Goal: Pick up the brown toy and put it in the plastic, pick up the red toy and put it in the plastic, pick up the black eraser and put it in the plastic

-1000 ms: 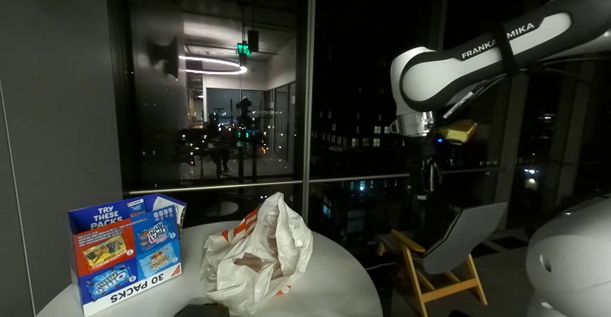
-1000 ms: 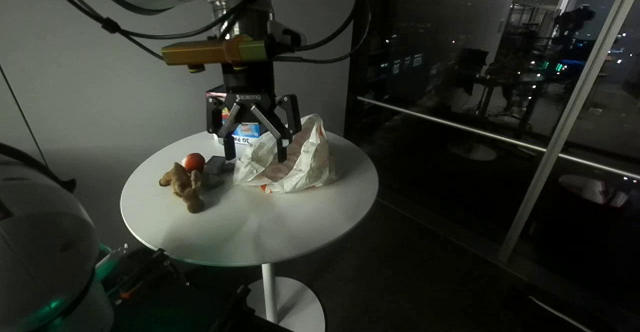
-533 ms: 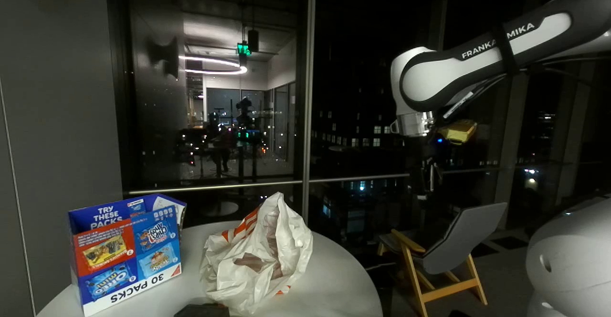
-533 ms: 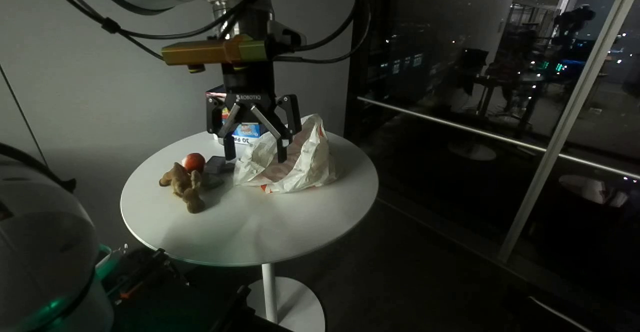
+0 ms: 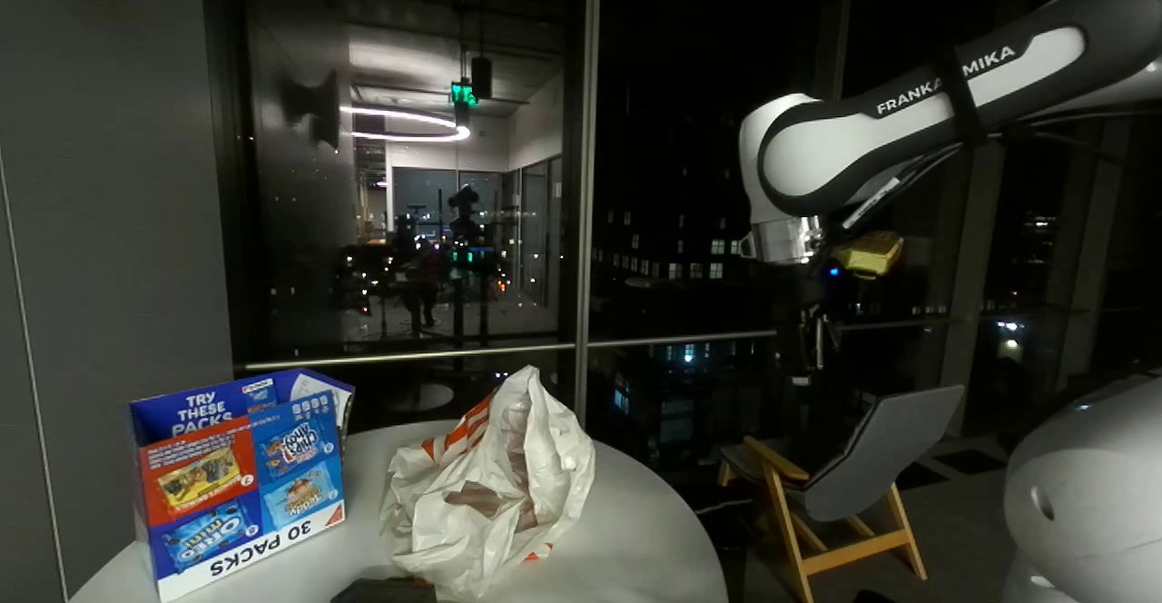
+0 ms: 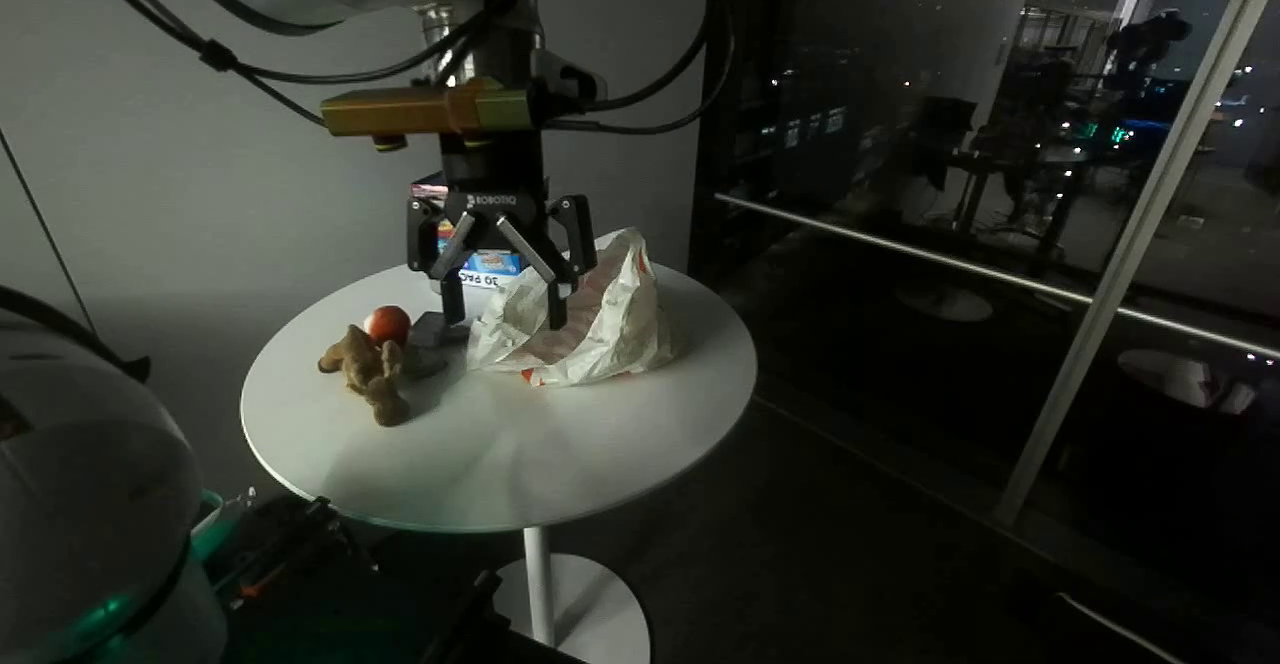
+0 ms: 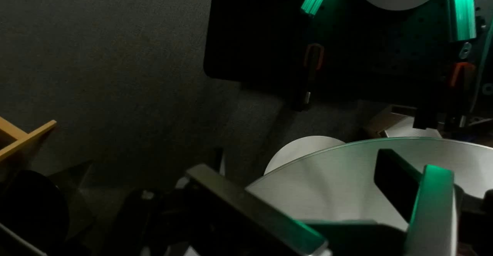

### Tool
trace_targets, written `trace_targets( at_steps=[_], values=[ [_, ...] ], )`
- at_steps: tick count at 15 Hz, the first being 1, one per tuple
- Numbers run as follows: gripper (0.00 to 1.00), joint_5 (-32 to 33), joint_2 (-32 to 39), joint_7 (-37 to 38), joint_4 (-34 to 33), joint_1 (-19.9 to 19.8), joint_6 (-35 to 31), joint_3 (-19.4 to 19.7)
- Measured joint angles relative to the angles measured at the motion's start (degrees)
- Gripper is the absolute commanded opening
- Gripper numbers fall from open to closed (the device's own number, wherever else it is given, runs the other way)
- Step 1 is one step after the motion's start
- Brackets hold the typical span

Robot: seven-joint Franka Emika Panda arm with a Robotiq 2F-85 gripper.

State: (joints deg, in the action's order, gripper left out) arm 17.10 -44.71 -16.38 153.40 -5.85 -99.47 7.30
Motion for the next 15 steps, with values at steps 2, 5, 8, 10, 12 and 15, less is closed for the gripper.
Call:
trace_targets(
  at_steps=[2,5,8,10,12,15],
  values=[
    [1.00,-0.9,1.0,-0.4,1.1,3.1,-0.7,-0.4],
    [1.00,-4.8,4.9,-1.0,2.8,9.9,-2.5,-2.7],
    [1.00,-9.0,10.9,-1.3,3.7,17.2,-8.8,-7.1],
    [1.00,-10.0,15.6,-1.3,3.7,21.1,-15.3,-10.4],
    [1.00,-10.3,21.1,-1.3,3.4,23.9,-22.5,-13.7],
    [1.00,-10.3,29.9,-1.4,1.4,25.7,-31.0,-17.6]
  ],
)
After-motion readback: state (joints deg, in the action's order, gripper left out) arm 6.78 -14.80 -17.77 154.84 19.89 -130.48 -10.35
